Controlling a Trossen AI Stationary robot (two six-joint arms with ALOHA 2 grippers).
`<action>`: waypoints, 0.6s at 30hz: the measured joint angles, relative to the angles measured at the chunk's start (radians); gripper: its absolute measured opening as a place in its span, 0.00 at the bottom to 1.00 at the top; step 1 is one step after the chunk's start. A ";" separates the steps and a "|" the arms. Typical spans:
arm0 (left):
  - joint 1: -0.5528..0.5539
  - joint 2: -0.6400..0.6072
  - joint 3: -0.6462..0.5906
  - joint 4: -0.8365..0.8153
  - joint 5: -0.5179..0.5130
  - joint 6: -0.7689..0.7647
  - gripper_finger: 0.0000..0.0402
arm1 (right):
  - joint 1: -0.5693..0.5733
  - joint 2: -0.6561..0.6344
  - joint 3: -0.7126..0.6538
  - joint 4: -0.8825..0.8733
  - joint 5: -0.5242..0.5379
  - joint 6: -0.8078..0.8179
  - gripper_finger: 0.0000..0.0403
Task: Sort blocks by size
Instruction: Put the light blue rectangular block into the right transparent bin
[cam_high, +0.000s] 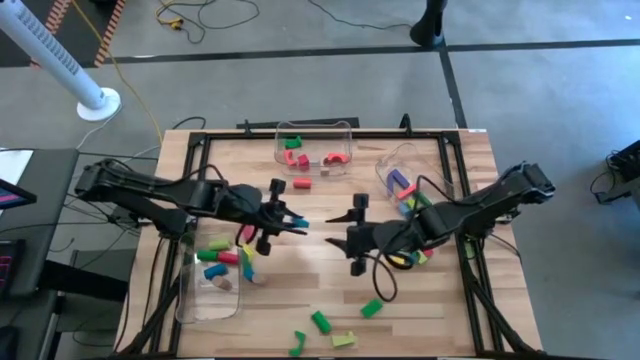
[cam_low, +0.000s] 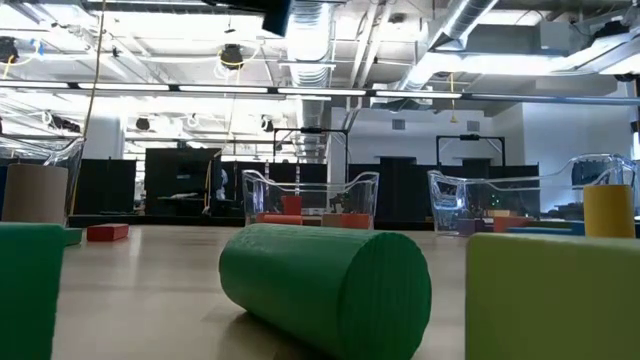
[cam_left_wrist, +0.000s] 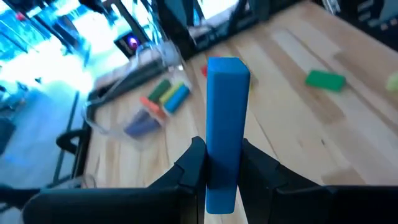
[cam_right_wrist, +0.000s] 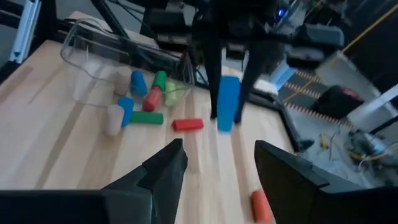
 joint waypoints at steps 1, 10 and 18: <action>0.000 0.003 -0.010 0.031 0.000 0.002 0.15 | -0.005 0.010 0.000 0.016 0.001 -0.012 0.56; 0.000 0.004 -0.070 0.203 0.040 0.019 0.15 | -0.055 0.067 -0.001 0.085 0.003 -0.048 0.56; 0.008 0.036 -0.070 0.253 0.046 0.030 0.15 | -0.064 0.068 -0.001 0.158 -0.007 -0.109 0.54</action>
